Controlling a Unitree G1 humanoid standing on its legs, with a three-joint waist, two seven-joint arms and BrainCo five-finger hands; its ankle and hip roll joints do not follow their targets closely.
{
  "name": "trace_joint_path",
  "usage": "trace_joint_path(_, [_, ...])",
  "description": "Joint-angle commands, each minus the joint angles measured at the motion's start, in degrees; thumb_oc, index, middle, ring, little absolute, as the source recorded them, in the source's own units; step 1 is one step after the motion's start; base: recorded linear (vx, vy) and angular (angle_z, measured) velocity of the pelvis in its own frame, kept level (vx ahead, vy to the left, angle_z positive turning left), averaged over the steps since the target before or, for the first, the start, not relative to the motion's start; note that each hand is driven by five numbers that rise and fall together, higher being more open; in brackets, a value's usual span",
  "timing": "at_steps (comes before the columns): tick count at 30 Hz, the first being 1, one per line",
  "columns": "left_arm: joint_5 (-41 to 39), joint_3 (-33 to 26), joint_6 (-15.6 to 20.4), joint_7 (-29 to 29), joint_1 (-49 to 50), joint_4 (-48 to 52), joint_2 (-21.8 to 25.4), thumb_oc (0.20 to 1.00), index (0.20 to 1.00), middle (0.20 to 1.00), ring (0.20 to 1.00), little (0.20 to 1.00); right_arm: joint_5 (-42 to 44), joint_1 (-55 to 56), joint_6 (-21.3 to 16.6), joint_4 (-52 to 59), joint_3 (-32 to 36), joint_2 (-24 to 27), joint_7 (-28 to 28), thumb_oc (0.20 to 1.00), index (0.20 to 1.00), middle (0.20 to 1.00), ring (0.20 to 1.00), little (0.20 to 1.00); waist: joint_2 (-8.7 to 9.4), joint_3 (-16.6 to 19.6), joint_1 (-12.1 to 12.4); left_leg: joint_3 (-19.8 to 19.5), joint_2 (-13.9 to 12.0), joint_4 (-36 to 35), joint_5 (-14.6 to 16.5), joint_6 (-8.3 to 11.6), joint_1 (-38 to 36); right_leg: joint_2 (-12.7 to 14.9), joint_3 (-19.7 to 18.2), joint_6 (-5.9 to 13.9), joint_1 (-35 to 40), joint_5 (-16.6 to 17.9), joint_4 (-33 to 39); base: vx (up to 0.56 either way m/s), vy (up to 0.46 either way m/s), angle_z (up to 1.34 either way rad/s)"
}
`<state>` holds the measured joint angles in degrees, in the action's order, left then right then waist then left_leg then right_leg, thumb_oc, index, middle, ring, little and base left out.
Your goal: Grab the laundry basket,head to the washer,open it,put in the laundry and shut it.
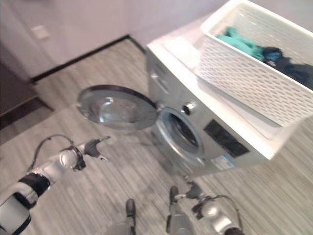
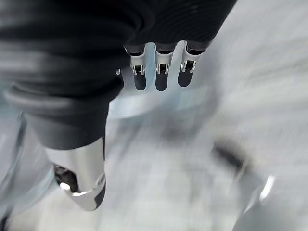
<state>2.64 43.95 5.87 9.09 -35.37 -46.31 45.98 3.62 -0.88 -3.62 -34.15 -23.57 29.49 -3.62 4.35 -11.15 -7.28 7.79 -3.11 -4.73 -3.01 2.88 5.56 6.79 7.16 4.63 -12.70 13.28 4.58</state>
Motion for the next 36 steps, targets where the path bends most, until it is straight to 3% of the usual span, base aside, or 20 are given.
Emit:
trace_joint_path(1, [-5.28, 0.26, -1.32, 8.18, -0.70, -1.60, 3.57, 1.000, 1.000, 1.000, 1.000, 1.000, 0.47, 2.50, -0.19, 1.57, 6.98, 3.91, 0.87, 1.000, 1.000, 1.000, 1.000, 1.000, -0.15, -5.66, -0.85, -0.50, -6.30, 13.93, 7.16, 1.33, 4.66, 0.15, -1.37, 1.84, 1.45, -13.38, -8.57, 0.02, -0.181, -0.24])
trace_joint_path(2, [-5.29, 0.28, -1.32, 8.19, -0.72, -1.60, 3.55, 1.000, 1.000, 1.000, 1.000, 1.000, 0.47, 2.55, -0.17, 1.62, 7.02, 3.92, 0.88, 1.000, 1.000, 1.000, 1.000, 1.000, -0.23, -5.62, -0.88, -0.61, -6.37, 14.21, 7.30, 1.35, 4.87, 0.10, -1.30, 1.82, 1.42, -13.38, -8.57, 0.07, -0.289, -0.10])
trace_joint_path(4, [-7.60, -1.56, -2.37, 8.76, 1.11, -0.83, 6.20, 1.000, 1.000, 1.000, 1.000, 1.000, 0.61, 2.56, -0.13, 3.10, 8.14, 6.67, 0.99, 1.000, 1.000, 1.000, 1.000, 1.000, 0.22, -7.26, -0.72, -5.23, -10.28, 29.81, 7.75, 3.83, 11.78, -2.67, -2.67, 0.55, 2.79, -14.86, -8.91, 0.01, -0.131, 0.10])
trace_joint_path(5, [-7.90, -3.17, -2.74, 9.41, 3.68, -1.99, 8.21, 1.000, 1.000, 1.000, 1.000, 1.000, 1.01, 2.08, -0.34, 2.93, 7.76, 7.47, 1.29, 1.000, 1.000, 1.000, 1.000, 1.000, 1.36, -7.02, -0.72, -11.45, -11.98, 31.35, 5.80, 3.73, 14.51, -3.57, -4.29, 0.05, 2.43, -14.31, -8.86, -0.06, -0.017, -0.28])
trace_joint_path(6, [-7.89, -3.23, -2.74, 9.41, 3.75, -1.96, 8.23, 1.000, 1.000, 1.000, 1.000, 1.000, 1.02, 2.07, -0.33, 2.94, 7.72, 7.49, 1.29, 1.000, 1.000, 1.000, 1.000, 1.000, 1.31, -7.00, -0.78, -11.52, -12.02, 31.41, 5.83, 3.75, 14.57, -3.62, -4.24, 0.04, 2.42, -14.32, -8.87, 0.15, 0.061, -0.65])
trace_joint_path(7, [-7.55, -4.14, -2.96, 9.85, 4.69, -3.50, 8.66, 1.000, 1.000, 1.000, 1.000, 1.000, 0.96, 3.77, -0.19, 2.51, 8.58, 7.36, 1.59, 1.000, 1.000, 1.000, 1.000, 1.000, 1.41, -5.94, -1.64, -13.47, -17.04, 25.64, 6.90, 4.55, 13.12, -4.08, -5.64, 1.39, 3.94, -16.23, -8.90, 0.18, 0.086, -0.78])
trace_joint_path(9, [-6.27, -6.93, -3.11, 10.29, 6.59, -5.43, 9.46, 1.000, 1.000, 1.000, 1.000, 1.000, 0.99, 6.18, 0.07, 4.05, 10.13, 6.92, 2.17, 1.000, 1.000, 1.000, 1.000, 1.000, 1.29, -5.45, -1.56, -11.66, -22.07, 16.33, 0.40, 4.62, 9.51, -4.45, -7.44, 1.80, 4.72, -16.70, -9.73, 0.21, 0.240, -0.85])
trace_joint_path(10, [-5.86, -7.81, -3.17, 10.24, 7.12, -7.40, 8.87, 1.000, 1.000, 1.000, 1.000, 1.000, 1.08, 6.69, -0.22, 4.26, 11.21, 7.01, 1.92, 1.000, 1.000, 1.000, 1.000, 1.000, 0.99, -5.42, -1.46, -12.11, -23.10, 12.91, -2.43, 4.96, 9.91, -4.18, -8.40, 2.14, 5.41, -17.50, -9.89, 0.16, 0.247, -0.66])
trace_joint_path(11, [-5.86, -7.81, -3.17, 10.24, 7.11, -7.40, 8.87, 1.000, 1.000, 1.000, 1.000, 1.000, 1.08, 6.69, -0.22, 4.26, 11.21, 7.01, 1.92, 1.000, 1.000, 1.000, 1.000, 1.000, 0.99, -5.43, -1.44, -12.09, -23.10, 12.88, -2.44, 4.97, 9.87, -4.18, -8.42, 2.14, 5.42, -17.50, -9.89, 0.21, 0.530, -0.37])
trace_joint_path(12, [-3.87, -9.75, -3.52, 10.69, 8.33, -11.87, 5.73, 1.000, 1.000, 1.000, 1.000, 1.000, 0.41, 8.75, 0.16, 5.42, 13.38, 6.88, 2.59, 1.000, 1.000, 1.000, 1.000, 1.000, -0.85, -4.67, -2.50, -7.15, -23.56, 8.40, -3.21, 6.13, 7.66, -1.37, -8.90, 3.18, 6.10, -18.59, -10.36, 0.25, 0.782, -0.39])
trace_joint_path(14, [2.30, -10.90, -3.46, 8.13, 7.85, -15.01, 2.06, 1.000, 1.000, 1.000, 1.000, 1.000, -0.41, 10.95, 1.32, 8.61, 17.43, 7.19, 2.95, 1.000, 1.000, 1.000, 1.000, 1.000, -2.36, -3.58, -3.46, -4.32, -17.60, 11.88, -0.77, 6.40, 9.22, 5.08, -9.85, 4.81, 6.06, -14.86, -8.29, 0.25, 0.893, -0.20])
trace_joint_path(16, [5.26, -12.04, -3.50, 4.74, 7.07, -16.83, 1.74, 1.000, 1.000, 1.000, 1.000, 1.000, -0.43, 10.07, 1.35, 9.53, 17.90, 7.30, 3.35, 1.000, 1.000, 1.000, 1.000, 1.000, -1.86, -3.63, -3.42, -3.35, -14.54, 13.54, 1.52, 5.38, 9.29, 7.24, -11.66, 5.27, 4.81, -12.19, -7.36, 0.04, 0.532, -0.09])
trace_joint_path(17, [9.02, -13.28, -3.66, 0.98, 5.41, -18.17, 2.16, 1.000, 1.000, 1.000, 1.000, 1.000, 0.14, 9.39, 0.96, 9.72, 18.05, 6.18, 3.28, 1.000, 1.000, 1.000, 1.000, 1.000, -0.92, -3.76, -3.04, -1.61, -11.70, 13.98, 3.20, 3.84, 9.49, 9.45, -12.52, 5.86, 3.07, -8.41, -6.14, 0.00, 0.433, -0.30])
trace_joint_path(18, [9.02, -13.27, -3.66, 0.98, 5.39, -18.18, 2.17, 1.000, 1.000, 1.000, 1.000, 1.000, 0.14, 9.38, 0.96, 9.71, 18.05, 6.16, 3.28, 1.000, 1.000, 1.000, 1.000, 1.000, -0.85, -3.74, -2.98, -1.52, -11.65, 13.99, 3.23, 3.80, 9.47, 9.51, -12.61, 5.90, 3.04, -8.38, -6.11, -0.04, 0.344, -0.32])
trace_joint_path(21, [12.22, -15.74, -4.49, -4.87, 2.08, -19.41, 2.62, 1.000, 1.000, 1.000, 1.000, 1.000, 0.29, 6.07, 0.27, 9.54, 15.87, 4.35, 2.11, 1.000, 1.000, 1.000, 1.000, 1.000, 0.87, -5.57, -2.02, 0.86, -9.82, 14.22, 4.53, 1.68, 9.57, 9.95, -10.30, 5.42, -1.64, -3.19, -9.26, -0.11, 0.231, -0.62])
trace_joint_path(22, [13.06, -16.66, -4.58, -6.95, 1.28, -20.70, 2.40, 1.000, 1.000, 1.000, 1.000, 1.000, 0.36, 5.01, -0.14, 7.95, 13.70, 3.43, 1.24, 1.000, 1.000, 1.000, 1.000, 1.000, 0.03, -6.03, -1.33, 2.07, -9.57, 12.99, 5.78, 1.10, 8.86, 8.23, -5.01, 5.13, -0.06, -7.34, -12.82, -0.09, 0.201, -0.70])
trace_joint_path(25, [12.83, -17.97, -5.06, -7.76, 1.89, -20.34, 1.93, 1.000, 1.000, 1.000, 1.000, 1.000, 0.19, 4.98, -0.47, 9.21, 12.93, 3.36, 1.26, 1.000, 1.000, 1.000, 1.000, 1.000, -0.04, -6.14, -0.62, 2.80, -7.85, 11.35, 5.50, 0.23, 7.90, 5.73, -4.37, 4.93, 0.52, -10.99, -14.99, -0.07, 0.239, -0.50])
trace_joint_path(27, [13.39, -20.05, -5.01, -8.79, 3.68, -19.89, 2.79, 1.000, 1.000, 1.000, 1.000, 1.000, -0.12, 4.34, -0.71, 9.15, 11.54, 2.67, 1.00, 1.000, 1.000, 1.000, 1.000, 1.000, 0.37, -5.95, 2.10, 5.00, -7.59, 10.14, 5.12, 0.25, 7.60, 6.36, 1.69, 4.33, 1.17, -11.98, -13.74, -0.13, 0.144, -0.22])
trace_joint_path(32, [11.64, -24.66, -4.22, -10.15, 6.90, -18.77, 3.06, 1.000, 1.000, 1.000, 1.000, 1.000, -0.11, 4.65, -0.95, 11.44, 11.84, 2.41, 0.57, 1.000, 1.000, 1.000, 1.000, 1.000, 1.64, -4.61, 3.30, 7.45, -6.70, 6.56, 4.85, 0.41, 4.91, 7.66, 0.72, 6.15, 4.06, -5.84, -5.78, 0.02, -0.006, -0.63])
trace_joint_path(36, [14.12, -25.42, -4.52, -11.22, 8.03, -19.44, 2.97, 1.000, 1.000, 1.000, 1.000, 1.000, -1.03, 5.57, -0.73, 12.20, 13.73, 3.05, 0.49, 1.000, 1.000, 1.000, 1.000, 1.000, 2.29, -3.17, 3.30, 7.06, -5.28, 6.53, 5.60, -0.17, 4.47, 8.60, 0.90, 6.99, 4.76, -4.83, -4.37, 0.06, 0.028, -0.25])
